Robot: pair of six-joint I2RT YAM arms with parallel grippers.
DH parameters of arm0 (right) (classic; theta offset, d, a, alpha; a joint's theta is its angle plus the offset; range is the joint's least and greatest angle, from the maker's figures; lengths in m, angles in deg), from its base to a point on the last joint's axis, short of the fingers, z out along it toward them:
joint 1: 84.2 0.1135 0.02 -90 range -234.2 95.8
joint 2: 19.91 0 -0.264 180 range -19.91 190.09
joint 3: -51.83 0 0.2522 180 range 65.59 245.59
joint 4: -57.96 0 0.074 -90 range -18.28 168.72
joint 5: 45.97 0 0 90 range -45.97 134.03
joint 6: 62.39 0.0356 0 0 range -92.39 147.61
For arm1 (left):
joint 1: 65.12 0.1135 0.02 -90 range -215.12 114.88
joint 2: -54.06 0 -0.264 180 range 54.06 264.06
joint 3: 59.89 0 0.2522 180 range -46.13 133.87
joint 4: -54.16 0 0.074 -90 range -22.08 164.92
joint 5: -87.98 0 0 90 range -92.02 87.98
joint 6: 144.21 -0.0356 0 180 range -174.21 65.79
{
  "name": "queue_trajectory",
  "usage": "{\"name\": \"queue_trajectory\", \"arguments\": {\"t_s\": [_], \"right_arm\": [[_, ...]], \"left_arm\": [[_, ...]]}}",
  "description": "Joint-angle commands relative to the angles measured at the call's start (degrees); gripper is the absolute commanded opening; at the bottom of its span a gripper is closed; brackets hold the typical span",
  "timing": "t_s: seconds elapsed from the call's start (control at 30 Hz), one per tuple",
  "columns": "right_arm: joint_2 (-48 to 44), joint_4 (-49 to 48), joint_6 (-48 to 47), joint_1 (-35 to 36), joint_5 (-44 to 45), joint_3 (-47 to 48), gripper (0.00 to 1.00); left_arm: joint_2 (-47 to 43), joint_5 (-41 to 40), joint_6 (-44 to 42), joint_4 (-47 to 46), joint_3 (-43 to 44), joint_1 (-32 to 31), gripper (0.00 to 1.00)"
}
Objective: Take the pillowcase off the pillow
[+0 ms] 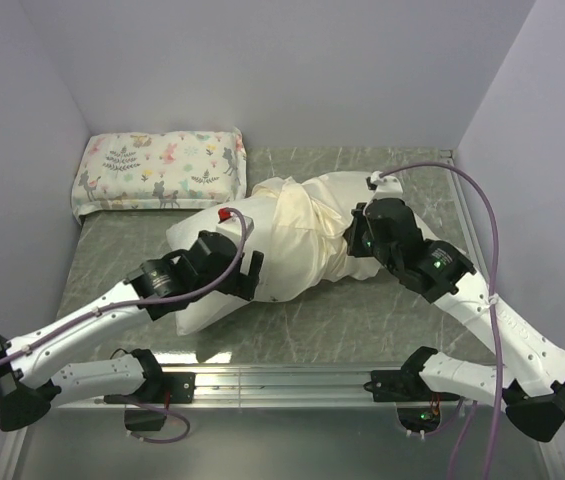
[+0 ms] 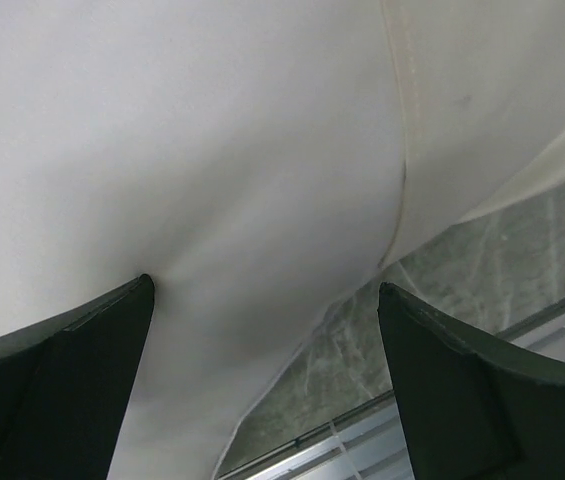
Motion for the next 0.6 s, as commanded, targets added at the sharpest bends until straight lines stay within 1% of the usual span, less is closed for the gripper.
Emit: {"name": "queue_trajectory", "arguments": {"t_s": [0.0, 0.1, 0.2, 0.23, 0.4, 0.43, 0.47, 0.5, 0.57], "right_arm": [[-0.39, -2.28, -1.98, 0.31, 3.44, 8.17, 0.00], [0.57, -0.52, -2.95, 0.40, 4.06, 12.83, 0.00], [1.72, 0.89, -3.83, 0.40, 4.33, 17.31, 0.00], [2.16, 1.24, -4.00, 0.49, 4.33, 18.38, 0.00], [3.48, 2.38, -4.71, 0.40, 3.53, 22.95, 0.00], [3.65, 2.47, -4.80, 0.31, 3.36, 23.31, 0.00], [3.74, 2.56, -4.88, 0.40, 3.27, 23.66, 0.00], [4.01, 2.82, -5.06, 0.40, 3.27, 24.53, 0.00], [4.18, 3.52, -5.24, 0.49, 3.18, 26.11, 0.00]], "left_arm": [[2.60, -9.56, 1.54, 4.91, 1.16, -1.58, 0.99], [2.87, -8.78, 1.19, 4.74, 1.60, -2.37, 0.99], [0.68, -4.75, 0.05, 3.77, 2.22, -3.51, 0.99], [0.58, -4.56, -0.21, 4.12, 2.48, -3.69, 0.99], [3.12, -7.11, -0.57, 6.67, 1.26, -4.13, 0.99], [4.17, -7.28, -0.39, 6.67, 0.90, -4.22, 0.98], [4.62, -8.07, -0.13, 6.58, 0.64, -4.31, 0.95], [4.88, -8.51, 0.13, 6.84, 0.64, -4.48, 0.89], [5.50, -10.52, 1.27, 8.77, 1.86, -4.66, 0.61]]}}
